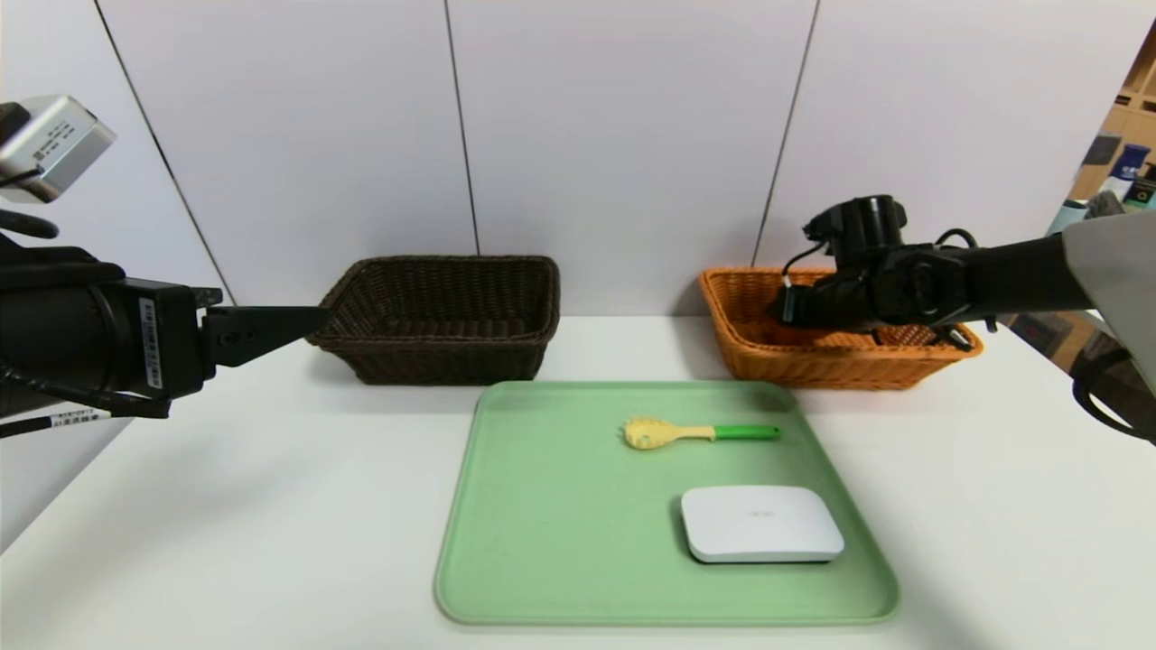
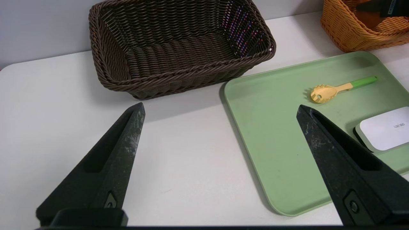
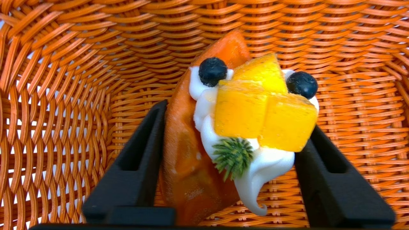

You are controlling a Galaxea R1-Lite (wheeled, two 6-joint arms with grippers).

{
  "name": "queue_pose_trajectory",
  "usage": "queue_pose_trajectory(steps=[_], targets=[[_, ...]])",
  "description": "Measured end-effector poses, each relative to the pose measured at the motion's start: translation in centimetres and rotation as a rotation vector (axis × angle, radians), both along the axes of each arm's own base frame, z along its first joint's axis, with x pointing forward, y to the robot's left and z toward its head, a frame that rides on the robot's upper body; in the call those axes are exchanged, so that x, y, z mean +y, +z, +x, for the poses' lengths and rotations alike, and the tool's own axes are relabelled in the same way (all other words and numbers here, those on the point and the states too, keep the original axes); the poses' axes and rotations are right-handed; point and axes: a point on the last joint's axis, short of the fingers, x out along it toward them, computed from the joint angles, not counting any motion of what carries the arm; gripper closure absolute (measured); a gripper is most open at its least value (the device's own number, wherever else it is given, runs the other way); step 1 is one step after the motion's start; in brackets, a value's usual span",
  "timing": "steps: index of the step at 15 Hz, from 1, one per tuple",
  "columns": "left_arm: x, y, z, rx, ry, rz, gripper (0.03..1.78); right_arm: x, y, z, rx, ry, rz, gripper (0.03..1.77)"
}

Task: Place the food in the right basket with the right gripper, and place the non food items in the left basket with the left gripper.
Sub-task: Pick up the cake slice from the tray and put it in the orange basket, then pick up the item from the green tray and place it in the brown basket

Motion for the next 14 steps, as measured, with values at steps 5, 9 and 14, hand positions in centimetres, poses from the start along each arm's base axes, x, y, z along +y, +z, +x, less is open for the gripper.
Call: queue_pose_trajectory(steps=[5,9,14], targets=[[0.0,0.0,0.1,0.002,0.001,0.001,0.12,-0.1,0.2,-0.1,0.003,-0.002,-0.001,0.35],[0.0,0.0,0.1,0.001,-0.002,0.004,0.12,-0.1,1.8,-0.8,-0.023,-0.012,-0.010,0.24],[-1.1,-0.1,0.2,-0.005,-0.078,0.052,0.12,1.4,8.4,-5.0,-0.115,0.028,-0.070,0.17]])
